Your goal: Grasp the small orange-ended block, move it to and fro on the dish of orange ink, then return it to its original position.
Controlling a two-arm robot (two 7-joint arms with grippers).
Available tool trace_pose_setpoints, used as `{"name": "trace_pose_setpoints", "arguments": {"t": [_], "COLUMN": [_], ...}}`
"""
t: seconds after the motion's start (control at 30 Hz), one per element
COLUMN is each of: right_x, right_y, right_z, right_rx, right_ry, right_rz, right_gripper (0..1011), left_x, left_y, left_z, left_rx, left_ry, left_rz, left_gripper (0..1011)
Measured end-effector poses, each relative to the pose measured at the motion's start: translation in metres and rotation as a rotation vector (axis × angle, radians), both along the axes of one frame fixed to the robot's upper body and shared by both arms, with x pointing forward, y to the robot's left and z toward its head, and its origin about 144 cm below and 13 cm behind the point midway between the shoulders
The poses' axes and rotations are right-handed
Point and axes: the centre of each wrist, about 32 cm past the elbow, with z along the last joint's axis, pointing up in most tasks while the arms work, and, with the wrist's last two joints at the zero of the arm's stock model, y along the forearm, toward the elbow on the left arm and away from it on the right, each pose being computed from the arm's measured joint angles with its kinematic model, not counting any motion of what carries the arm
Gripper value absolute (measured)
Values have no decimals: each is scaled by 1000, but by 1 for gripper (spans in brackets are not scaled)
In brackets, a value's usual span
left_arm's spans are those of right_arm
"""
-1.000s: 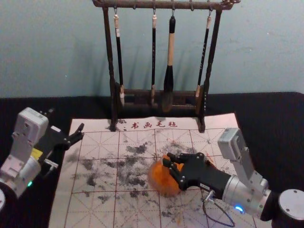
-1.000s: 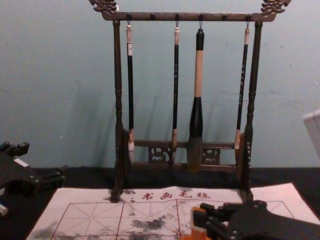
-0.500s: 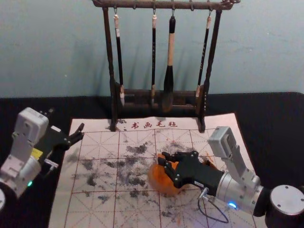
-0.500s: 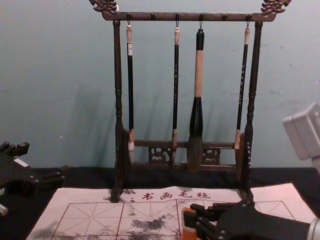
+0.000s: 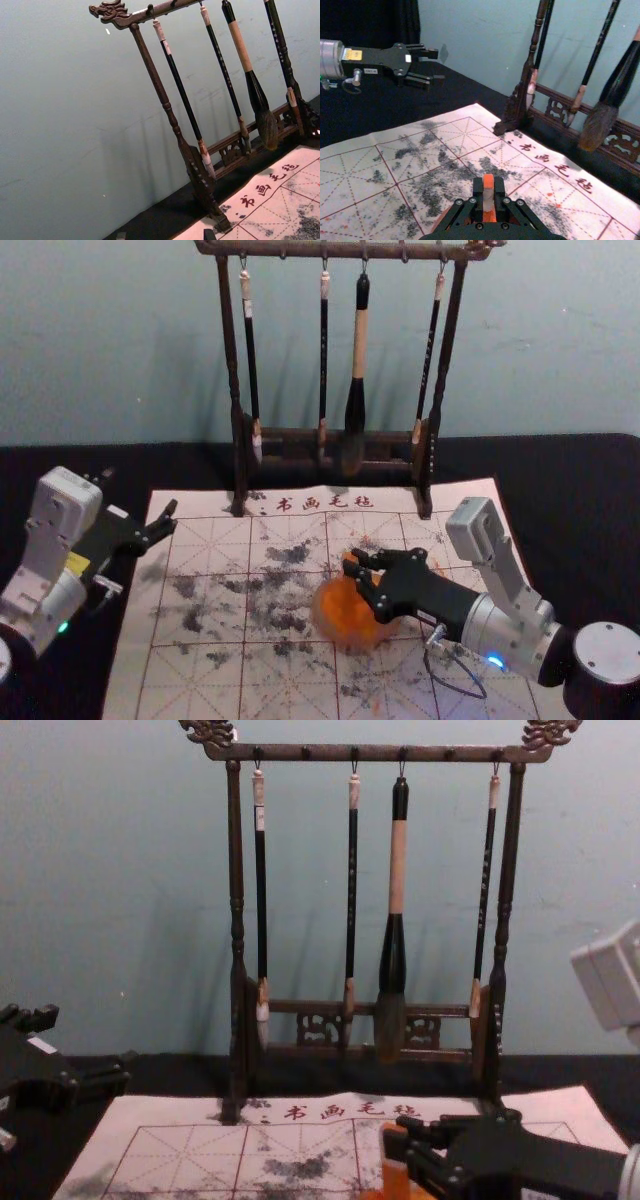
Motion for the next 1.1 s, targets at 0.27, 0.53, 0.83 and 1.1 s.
{"name": "trace_pose_setpoints", "arguments": {"t": [0.27,0.53,0.83,1.1], "right_x": [0,-5,-15,-20], "right_y": [-8,-16,-21,-19], "right_z": [1,3,5,5], "right_rx": [-1,-1,13,18], "right_ry": [-3,1,6,14], "right_rz": [-24,-30,-19,7], "right_gripper": [81,81,81,81], "left_x": [0,0,0,0], "left_y": [0,0,0,0], "left_z": [0,0,0,0], "left_rx": [0,0,0,0], "left_ry": [0,0,0,0], "left_rz": [0,0,0,0], "left_gripper": [1001,1002,1001,1001]}}
